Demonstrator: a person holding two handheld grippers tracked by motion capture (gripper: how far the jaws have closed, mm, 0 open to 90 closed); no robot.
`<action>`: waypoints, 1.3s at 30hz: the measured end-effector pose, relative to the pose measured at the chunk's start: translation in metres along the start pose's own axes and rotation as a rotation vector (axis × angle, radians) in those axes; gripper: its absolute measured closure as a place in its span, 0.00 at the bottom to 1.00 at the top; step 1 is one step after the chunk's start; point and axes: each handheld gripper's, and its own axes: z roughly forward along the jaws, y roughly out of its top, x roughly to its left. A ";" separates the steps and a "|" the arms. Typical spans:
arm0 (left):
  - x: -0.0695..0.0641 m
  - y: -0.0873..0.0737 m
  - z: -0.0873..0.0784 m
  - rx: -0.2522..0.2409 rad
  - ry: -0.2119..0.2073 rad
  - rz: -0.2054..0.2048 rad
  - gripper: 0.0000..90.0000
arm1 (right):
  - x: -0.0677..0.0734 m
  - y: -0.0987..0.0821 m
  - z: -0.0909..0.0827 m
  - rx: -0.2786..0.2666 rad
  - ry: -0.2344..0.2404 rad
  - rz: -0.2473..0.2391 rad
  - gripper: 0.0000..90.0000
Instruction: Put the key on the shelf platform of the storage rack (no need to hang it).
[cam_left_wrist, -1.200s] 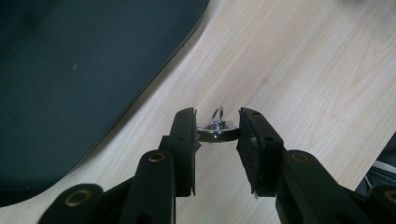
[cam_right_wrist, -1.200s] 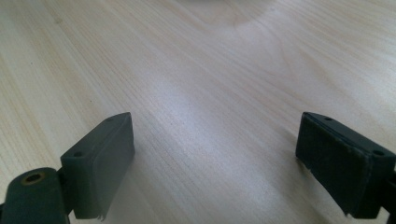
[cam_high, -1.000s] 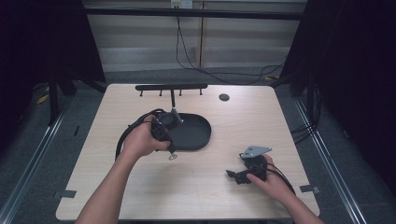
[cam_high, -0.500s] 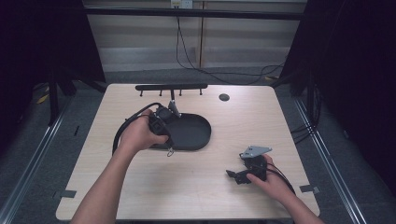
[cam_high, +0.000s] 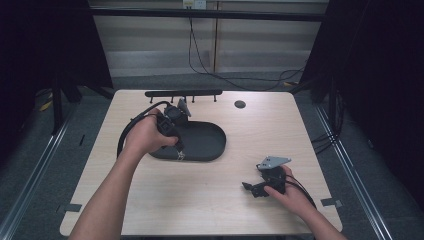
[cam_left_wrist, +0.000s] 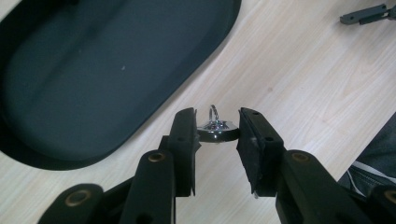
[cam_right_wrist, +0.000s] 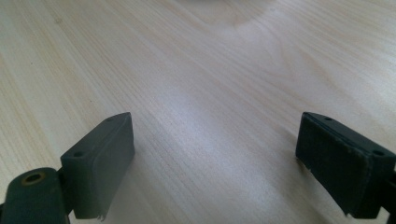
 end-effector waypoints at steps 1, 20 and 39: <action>0.000 0.001 -0.001 0.003 0.002 0.000 0.75 | 0.000 0.000 0.000 0.000 0.000 0.000 0.12; 0.013 0.019 -0.013 -0.009 0.001 -0.047 0.75 | 0.000 0.000 0.000 0.001 0.000 -0.001 0.12; 0.024 0.034 -0.004 -0.006 0.019 -0.071 0.75 | 0.000 0.000 0.000 0.002 0.000 0.000 0.12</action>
